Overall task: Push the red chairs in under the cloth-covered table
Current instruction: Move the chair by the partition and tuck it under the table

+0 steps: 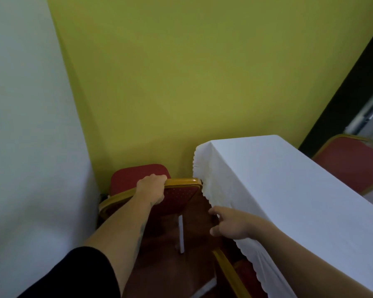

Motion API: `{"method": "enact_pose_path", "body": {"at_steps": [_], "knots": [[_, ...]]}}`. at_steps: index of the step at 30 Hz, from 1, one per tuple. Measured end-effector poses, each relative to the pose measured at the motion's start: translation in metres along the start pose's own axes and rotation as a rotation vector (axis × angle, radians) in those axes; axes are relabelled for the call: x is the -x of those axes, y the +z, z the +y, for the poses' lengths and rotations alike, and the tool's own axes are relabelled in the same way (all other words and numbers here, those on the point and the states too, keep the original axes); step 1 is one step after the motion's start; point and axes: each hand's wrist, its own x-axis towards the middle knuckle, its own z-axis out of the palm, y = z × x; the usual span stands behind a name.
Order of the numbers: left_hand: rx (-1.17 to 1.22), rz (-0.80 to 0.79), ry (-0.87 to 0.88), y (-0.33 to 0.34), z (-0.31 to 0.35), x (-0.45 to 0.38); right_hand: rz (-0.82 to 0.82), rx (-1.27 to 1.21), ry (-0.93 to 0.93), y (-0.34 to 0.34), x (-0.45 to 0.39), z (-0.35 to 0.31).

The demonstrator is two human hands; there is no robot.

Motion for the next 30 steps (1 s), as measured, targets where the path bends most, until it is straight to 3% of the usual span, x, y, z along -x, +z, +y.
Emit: {"method": "enact_pose_path", "body": {"at_steps": [5, 11, 14, 19, 22, 24, 25, 27, 30], "knots": [[-0.002, -0.014, 0.063, 0.001, -0.013, 0.019, 0.006, 0.045, -0.063, 0.001, -0.009, -0.025], [0.055, -0.180, 0.193, -0.009, -0.041, 0.055, 0.107, 0.175, -0.154, 0.015, -0.025, -0.059], [0.140, -0.230, 0.147, -0.012, -0.054, 0.076, 0.105, 0.273, -0.188, 0.032, -0.035, -0.075], [0.650, -0.110, -0.154, -0.003, -0.067, 0.114, 0.045, 0.328, -0.217, 0.067, -0.043, -0.080], [0.885, 0.230, -0.332, 0.011, -0.048, 0.134, 0.120, 0.345, -0.243, 0.081, -0.043, -0.074], [0.935, 0.496, -0.608, 0.020, -0.030, 0.140, 0.152, 0.350, -0.255, 0.084, -0.042, -0.070], [1.009, 0.548, -0.785, 0.023, -0.022, 0.141, 0.166, 0.359, -0.259, 0.084, -0.042, -0.068], [1.293, 0.452, -1.040, 0.023, -0.008, 0.135, 0.193, 0.377, -0.261, 0.083, -0.040, -0.064], [1.578, 0.315, -1.063, 0.019, 0.006, 0.117, 0.222, 0.397, -0.274, 0.082, -0.038, -0.058]]}}
